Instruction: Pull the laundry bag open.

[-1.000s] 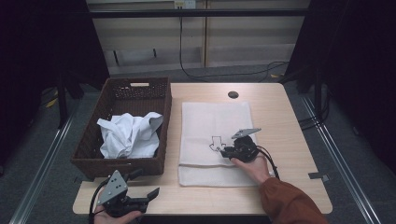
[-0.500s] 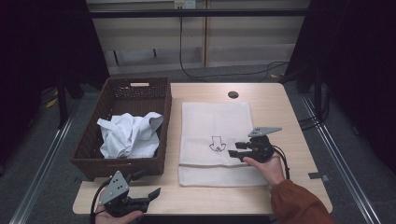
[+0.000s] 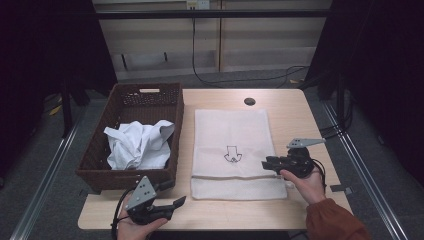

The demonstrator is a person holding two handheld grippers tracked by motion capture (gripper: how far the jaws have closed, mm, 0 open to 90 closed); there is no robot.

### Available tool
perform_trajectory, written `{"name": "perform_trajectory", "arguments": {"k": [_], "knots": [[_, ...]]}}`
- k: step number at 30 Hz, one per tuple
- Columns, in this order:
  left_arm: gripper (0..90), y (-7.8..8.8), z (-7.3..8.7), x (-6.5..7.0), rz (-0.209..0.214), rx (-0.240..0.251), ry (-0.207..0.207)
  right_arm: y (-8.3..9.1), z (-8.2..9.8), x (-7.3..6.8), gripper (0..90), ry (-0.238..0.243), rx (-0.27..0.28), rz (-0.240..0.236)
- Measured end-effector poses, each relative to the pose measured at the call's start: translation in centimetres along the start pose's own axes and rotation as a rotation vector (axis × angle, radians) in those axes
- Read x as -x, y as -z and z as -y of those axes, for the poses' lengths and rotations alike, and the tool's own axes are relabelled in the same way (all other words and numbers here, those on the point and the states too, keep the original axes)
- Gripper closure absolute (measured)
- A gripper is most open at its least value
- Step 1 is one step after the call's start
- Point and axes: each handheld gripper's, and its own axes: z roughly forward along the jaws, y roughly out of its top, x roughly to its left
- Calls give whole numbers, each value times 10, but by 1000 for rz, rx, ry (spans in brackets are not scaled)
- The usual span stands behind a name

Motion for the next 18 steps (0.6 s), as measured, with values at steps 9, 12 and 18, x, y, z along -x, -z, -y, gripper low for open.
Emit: {"name": "perform_trajectory", "arguments": {"k": [9, 12, 18], "knots": [[454, -40, -28, 14, 84, -16, -59, 24, 14, 7, 540, -14, -16, 14], [465, -65, -40, 20, 118, -29, -81, 28, 24, 14, 474, -32, -23, 30], [478, -94, -46, 22, 159, -42, -78, 31, 39, 19, 424, -44, -54, 51]]}}
